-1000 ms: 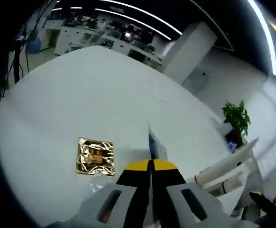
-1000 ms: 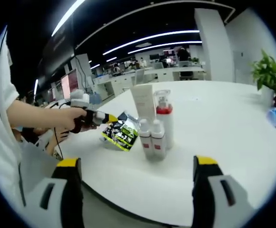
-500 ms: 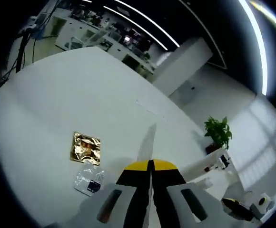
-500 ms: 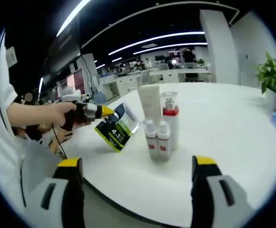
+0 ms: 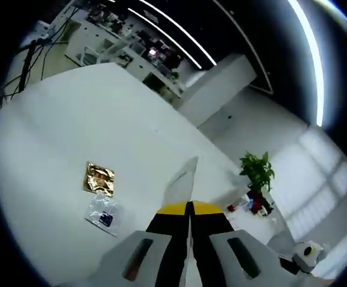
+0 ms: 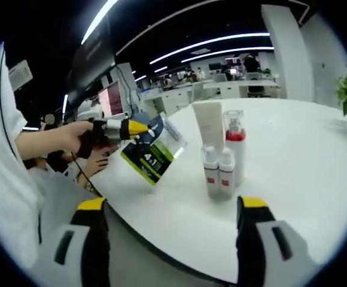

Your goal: Arrange the skincare products in the storage area until every visible bottle or jar stands upright without overlapping.

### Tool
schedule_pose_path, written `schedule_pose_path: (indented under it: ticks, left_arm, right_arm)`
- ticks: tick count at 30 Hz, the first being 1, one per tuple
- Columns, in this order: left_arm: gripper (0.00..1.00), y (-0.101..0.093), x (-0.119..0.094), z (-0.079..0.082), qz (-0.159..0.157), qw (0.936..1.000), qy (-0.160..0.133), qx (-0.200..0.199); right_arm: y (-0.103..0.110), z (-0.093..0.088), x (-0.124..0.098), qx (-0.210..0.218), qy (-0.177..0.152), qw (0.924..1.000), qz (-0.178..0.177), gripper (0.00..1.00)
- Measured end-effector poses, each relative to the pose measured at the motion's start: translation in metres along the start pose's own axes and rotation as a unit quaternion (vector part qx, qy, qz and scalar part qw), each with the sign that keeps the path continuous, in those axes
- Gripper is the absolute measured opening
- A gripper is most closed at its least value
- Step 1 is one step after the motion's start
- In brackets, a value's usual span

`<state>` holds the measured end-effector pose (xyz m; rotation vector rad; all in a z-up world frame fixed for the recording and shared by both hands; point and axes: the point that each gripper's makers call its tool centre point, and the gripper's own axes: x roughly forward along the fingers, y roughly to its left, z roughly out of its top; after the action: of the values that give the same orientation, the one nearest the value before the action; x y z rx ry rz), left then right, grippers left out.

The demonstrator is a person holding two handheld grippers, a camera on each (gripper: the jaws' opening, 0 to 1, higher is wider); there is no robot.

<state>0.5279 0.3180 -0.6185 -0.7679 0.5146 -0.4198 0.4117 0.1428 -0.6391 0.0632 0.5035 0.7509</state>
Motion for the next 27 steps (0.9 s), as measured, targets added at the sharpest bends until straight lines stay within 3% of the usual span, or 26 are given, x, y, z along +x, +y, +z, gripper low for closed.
schedule_pose_path:
  ticks: [7, 12, 18, 24, 26, 27]
  left_arm:
    - [0.00, -0.032, -0.019, -0.001, -0.044, 0.9990, 0.007, 0.004]
    - [0.00, -0.057, -0.030, -0.003, -0.083, 0.9963, 0.020, 0.005]
    - [0.00, -0.082, -0.041, -0.009, -0.122, 0.9917, 0.039, -0.006]
    - [0.00, -0.109, -0.058, -0.016, -0.164, 0.9848, 0.055, -0.017]
    - [0.00, -0.118, -0.063, -0.018, -0.176, 0.9825, 0.059, -0.020]
    - [0.00, -0.123, -0.066, -0.019, -0.183, 0.9810, 0.061, -0.021]
  right_arm:
    - [0.030, 0.023, 0.021, 0.077, -0.040, 0.9934, 0.075, 0.77]
    - [0.040, 0.027, 0.035, 0.105, -0.052, 0.9877, 0.104, 0.76]
    - [0.052, 0.028, 0.046, 0.142, -0.061, 0.9763, 0.152, 0.67]
    - [0.049, 0.029, 0.060, 0.222, -0.089, 0.9526, 0.188, 0.59]
    - [0.051, 0.033, 0.062, 0.244, -0.105, 0.9408, 0.210, 0.55]
    - [0.055, 0.039, 0.061, 0.264, -0.120, 0.9284, 0.232, 0.51]
